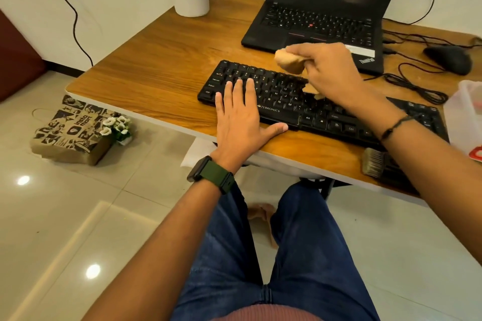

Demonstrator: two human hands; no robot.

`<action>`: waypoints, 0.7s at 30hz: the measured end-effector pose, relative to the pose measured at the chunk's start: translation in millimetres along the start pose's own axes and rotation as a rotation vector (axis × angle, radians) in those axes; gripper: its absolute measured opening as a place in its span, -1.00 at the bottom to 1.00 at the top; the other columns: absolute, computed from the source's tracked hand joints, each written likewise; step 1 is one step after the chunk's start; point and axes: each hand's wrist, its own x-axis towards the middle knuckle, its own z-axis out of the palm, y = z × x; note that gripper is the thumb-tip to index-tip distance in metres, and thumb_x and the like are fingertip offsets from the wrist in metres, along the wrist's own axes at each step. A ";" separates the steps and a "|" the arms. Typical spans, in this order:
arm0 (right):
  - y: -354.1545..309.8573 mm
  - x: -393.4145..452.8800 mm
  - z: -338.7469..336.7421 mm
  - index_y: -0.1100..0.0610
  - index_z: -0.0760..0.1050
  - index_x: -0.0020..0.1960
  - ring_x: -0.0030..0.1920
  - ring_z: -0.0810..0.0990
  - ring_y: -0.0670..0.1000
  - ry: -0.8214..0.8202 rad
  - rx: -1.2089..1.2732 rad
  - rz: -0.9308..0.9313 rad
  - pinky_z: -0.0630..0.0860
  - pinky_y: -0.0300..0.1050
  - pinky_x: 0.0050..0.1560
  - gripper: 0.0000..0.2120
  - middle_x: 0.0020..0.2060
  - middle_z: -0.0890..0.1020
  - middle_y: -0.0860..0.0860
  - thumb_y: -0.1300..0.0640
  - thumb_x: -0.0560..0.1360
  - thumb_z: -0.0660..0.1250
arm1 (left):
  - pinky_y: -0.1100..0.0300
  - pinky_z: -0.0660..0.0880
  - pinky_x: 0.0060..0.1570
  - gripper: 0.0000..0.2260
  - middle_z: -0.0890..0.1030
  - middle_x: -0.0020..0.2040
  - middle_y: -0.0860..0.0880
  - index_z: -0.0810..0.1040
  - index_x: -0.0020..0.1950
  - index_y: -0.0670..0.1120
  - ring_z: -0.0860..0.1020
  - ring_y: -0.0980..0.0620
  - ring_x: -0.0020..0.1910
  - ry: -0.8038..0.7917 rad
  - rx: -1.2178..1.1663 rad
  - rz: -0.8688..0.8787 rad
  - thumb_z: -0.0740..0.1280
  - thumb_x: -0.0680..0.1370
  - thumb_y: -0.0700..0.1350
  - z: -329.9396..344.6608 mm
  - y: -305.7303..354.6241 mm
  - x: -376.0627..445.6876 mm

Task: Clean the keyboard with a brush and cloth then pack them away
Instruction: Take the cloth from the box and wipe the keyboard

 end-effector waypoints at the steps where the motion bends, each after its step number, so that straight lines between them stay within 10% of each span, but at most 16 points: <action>1: 2.3 3.4 5.0 0.02 0.46 0.30 0.13 0.56 0.14 -0.044 -0.055 0.004 0.47 0.03 0.15 -0.57 0.13 0.61 0.11 0.31 0.51 0.14 | -0.09 -0.17 0.43 -0.03 0.05 0.51 -0.18 -0.05 0.51 -0.16 -0.07 -0.15 0.50 -0.007 0.003 -0.001 0.23 0.36 0.40 0.4 1.5 0.2; 12: -21.0 -79.4 0.9 0.19 0.51 0.24 0.24 0.51 0.18 -0.209 0.018 -0.244 0.34 -0.03 0.26 -0.62 0.19 0.57 0.16 0.30 0.46 0.16 | -0.08 -0.18 0.43 -0.01 0.06 0.51 -0.19 -0.03 0.51 -0.19 -0.07 -0.14 0.50 0.018 -0.017 -0.001 0.23 0.34 0.41 5.3 1.3 -0.3; 17: 9.3 -26.2 -15.6 0.09 0.47 0.29 0.20 0.51 0.08 -0.009 0.066 0.045 0.36 -0.17 0.19 -0.60 0.19 0.57 0.10 0.35 0.51 0.16 | -0.06 -0.18 0.43 -0.01 0.06 0.51 -0.18 -0.04 0.51 -0.18 -0.08 -0.13 0.50 0.020 -0.013 -0.003 0.22 0.34 0.42 4.1 1.4 -0.9; 21: 14.9 -9.6 6.8 0.04 0.42 0.34 0.19 0.51 0.13 -0.148 -0.107 0.095 0.40 0.00 0.20 -0.59 0.18 0.58 0.12 0.30 0.54 0.14 | -0.06 -0.18 0.43 -0.01 0.07 0.50 -0.19 -0.03 0.50 -0.19 -0.07 -0.14 0.50 0.025 -0.027 -0.007 0.23 0.34 0.41 3.8 2.0 -1.6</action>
